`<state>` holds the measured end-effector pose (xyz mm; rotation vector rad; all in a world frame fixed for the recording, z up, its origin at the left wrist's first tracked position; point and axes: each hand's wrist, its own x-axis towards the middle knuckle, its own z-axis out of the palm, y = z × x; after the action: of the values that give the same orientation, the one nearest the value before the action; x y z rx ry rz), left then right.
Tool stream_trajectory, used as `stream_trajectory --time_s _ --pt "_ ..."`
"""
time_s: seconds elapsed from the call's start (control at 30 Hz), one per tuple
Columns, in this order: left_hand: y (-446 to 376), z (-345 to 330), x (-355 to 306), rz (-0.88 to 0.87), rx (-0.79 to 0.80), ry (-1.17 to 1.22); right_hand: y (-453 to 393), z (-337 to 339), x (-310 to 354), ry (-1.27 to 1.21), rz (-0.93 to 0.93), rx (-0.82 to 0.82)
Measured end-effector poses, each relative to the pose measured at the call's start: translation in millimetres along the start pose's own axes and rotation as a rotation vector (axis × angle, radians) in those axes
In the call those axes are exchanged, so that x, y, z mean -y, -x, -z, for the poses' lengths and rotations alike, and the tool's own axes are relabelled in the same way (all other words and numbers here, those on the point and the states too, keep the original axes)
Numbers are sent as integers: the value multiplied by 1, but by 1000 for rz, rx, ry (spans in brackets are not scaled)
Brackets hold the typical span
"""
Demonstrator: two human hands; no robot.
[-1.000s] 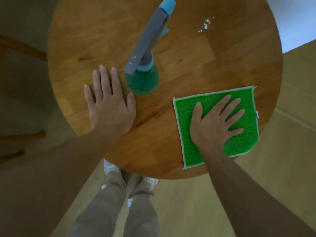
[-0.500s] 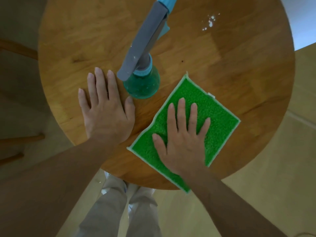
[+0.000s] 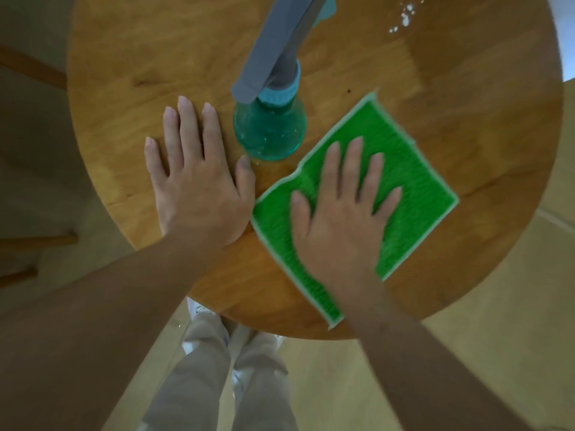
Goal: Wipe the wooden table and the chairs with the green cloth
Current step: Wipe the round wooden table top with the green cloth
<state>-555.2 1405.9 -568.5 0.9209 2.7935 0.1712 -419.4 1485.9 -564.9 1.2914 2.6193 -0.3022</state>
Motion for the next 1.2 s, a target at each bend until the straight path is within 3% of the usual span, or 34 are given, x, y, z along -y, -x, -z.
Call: stream_trajectory --time_s 0.1,0.23,0.43,0.6,0.77,0.9,0.97,1.1,1.2 --pt "0 -1 0 -7 -19 8 33 -14 29 9 149 43" --pt "0 -2 -1 -5 -28 16 28 -12 1 42 263 70" --pt "1 -2 -1 -3 -42 24 -22 12 -77 16 -121 36" --pt "0 -2 0 -7 -34 36 -9 3 -33 -61 -271 -13" --pt "-1 -2 1 -13 -39 49 41 -19 33 -14 82 11" --pt "-1 -2 0 -11 -47 50 34 -14 6 17 261 27" --pt "-1 -1 1 -13 -36 61 16 -8 -27 44 175 6" --pt "-1 -1 0 -22 -51 68 -16 8 -77 -29 -174 -34" --pt "-1 0 2 -31 -43 119 -19 6 -77 -51 -220 -53"
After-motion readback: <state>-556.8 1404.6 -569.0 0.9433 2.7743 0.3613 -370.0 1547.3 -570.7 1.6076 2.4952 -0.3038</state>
